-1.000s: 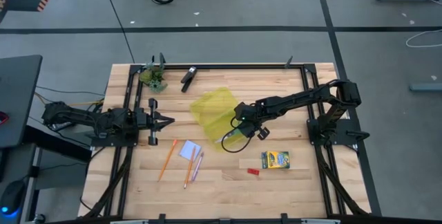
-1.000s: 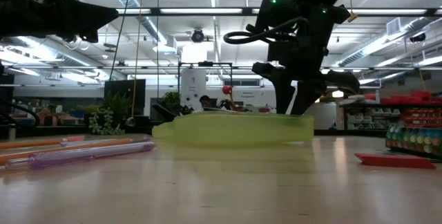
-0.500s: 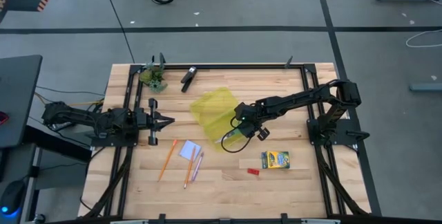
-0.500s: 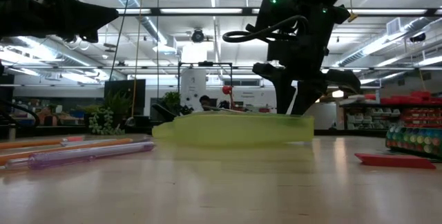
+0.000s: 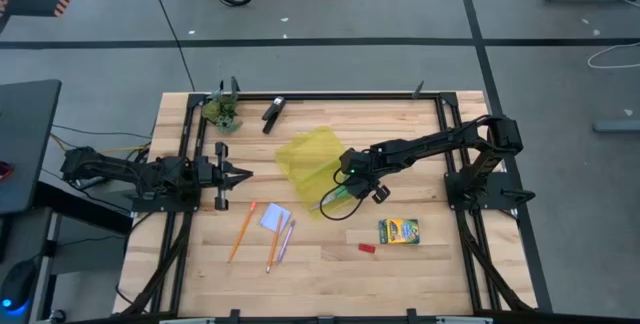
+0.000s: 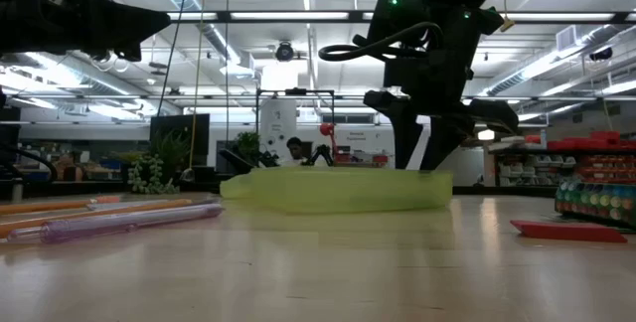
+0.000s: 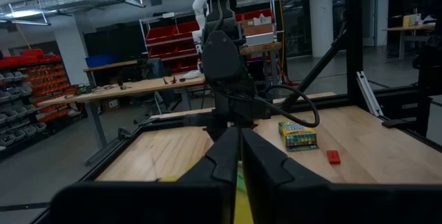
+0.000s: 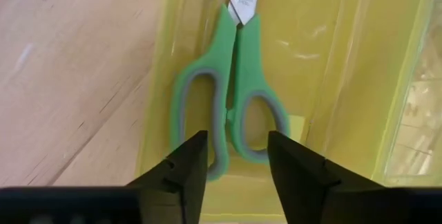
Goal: Pack school essentials
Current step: Put the red eraser into the yellow supply box
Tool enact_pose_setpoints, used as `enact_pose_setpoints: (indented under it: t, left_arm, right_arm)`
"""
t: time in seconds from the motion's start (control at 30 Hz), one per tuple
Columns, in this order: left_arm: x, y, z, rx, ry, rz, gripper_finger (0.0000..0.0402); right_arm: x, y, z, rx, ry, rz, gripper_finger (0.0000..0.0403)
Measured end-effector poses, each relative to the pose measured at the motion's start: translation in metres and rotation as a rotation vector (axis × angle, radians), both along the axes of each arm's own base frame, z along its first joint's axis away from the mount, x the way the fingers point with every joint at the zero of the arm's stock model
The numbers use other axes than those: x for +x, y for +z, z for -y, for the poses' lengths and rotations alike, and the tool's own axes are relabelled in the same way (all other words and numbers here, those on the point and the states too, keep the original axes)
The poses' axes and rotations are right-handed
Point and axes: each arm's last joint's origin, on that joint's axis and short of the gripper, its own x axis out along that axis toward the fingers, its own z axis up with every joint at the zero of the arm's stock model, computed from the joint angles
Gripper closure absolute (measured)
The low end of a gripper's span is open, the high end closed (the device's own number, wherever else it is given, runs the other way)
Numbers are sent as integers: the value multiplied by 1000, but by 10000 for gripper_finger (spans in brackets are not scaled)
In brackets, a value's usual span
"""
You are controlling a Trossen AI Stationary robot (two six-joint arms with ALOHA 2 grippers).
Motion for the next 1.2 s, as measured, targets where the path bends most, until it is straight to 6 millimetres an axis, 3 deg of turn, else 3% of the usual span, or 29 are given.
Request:
enact_pose_setpoints:
  t: [0.33, 0.57, 1.2]
  left_arm:
    - [0, 0, 0, 0, 0, 0, 379]
    - [0, 0, 0, 0, 0, 1, 375]
    - [0, 0, 0, 0, -1, 0, 377]
  right_arm:
    - [2, 2, 1, -21, -39, 25, 234]
    - [12, 23, -1, 28, -136, 109, 234]
    - [15, 29, -57, 209, -313, 175, 234]
